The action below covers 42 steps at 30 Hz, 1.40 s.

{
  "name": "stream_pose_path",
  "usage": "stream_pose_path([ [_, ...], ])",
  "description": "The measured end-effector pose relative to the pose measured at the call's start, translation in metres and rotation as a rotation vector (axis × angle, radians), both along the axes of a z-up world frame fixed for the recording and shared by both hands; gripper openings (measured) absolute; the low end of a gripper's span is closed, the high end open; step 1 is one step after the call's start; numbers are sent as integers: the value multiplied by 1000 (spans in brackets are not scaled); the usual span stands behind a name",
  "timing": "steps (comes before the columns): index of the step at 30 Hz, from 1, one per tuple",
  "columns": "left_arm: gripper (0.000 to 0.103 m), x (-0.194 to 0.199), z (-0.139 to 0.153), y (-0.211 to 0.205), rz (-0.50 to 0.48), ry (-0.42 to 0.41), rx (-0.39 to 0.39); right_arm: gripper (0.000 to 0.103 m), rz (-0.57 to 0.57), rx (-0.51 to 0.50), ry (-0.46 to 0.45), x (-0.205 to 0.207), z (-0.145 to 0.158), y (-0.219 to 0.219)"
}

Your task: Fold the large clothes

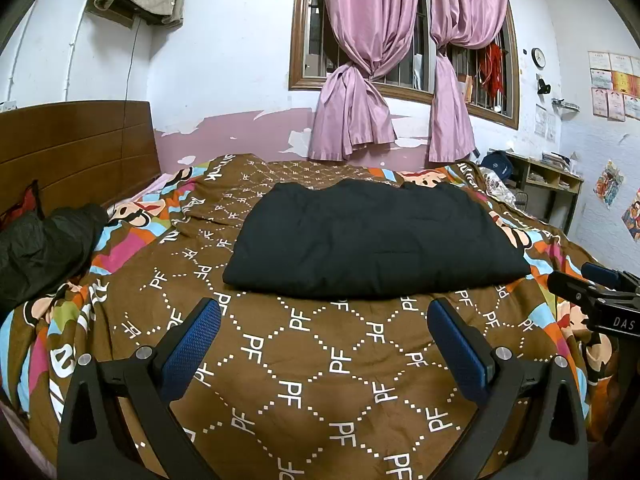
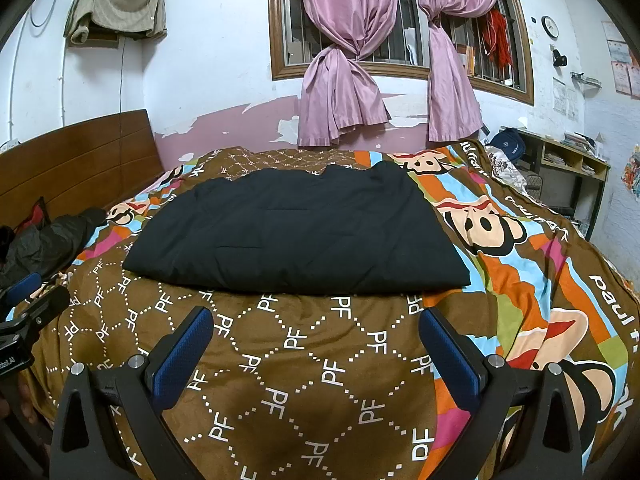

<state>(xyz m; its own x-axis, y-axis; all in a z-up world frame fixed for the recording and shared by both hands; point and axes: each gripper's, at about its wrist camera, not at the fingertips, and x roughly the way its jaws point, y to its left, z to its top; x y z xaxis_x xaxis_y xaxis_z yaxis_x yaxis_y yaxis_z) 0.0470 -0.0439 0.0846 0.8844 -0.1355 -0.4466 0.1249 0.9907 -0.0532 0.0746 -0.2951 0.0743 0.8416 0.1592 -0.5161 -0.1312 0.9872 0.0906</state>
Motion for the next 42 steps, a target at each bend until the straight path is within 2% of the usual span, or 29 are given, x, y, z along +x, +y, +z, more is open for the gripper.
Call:
stream_pose_path([
  [38,101,1,-10,1,-3,10,4,103,0,2,5,2,2,-1],
  [42,101,1,-13,1,4,36,-1,103,0,2,5,3,3,-1],
])
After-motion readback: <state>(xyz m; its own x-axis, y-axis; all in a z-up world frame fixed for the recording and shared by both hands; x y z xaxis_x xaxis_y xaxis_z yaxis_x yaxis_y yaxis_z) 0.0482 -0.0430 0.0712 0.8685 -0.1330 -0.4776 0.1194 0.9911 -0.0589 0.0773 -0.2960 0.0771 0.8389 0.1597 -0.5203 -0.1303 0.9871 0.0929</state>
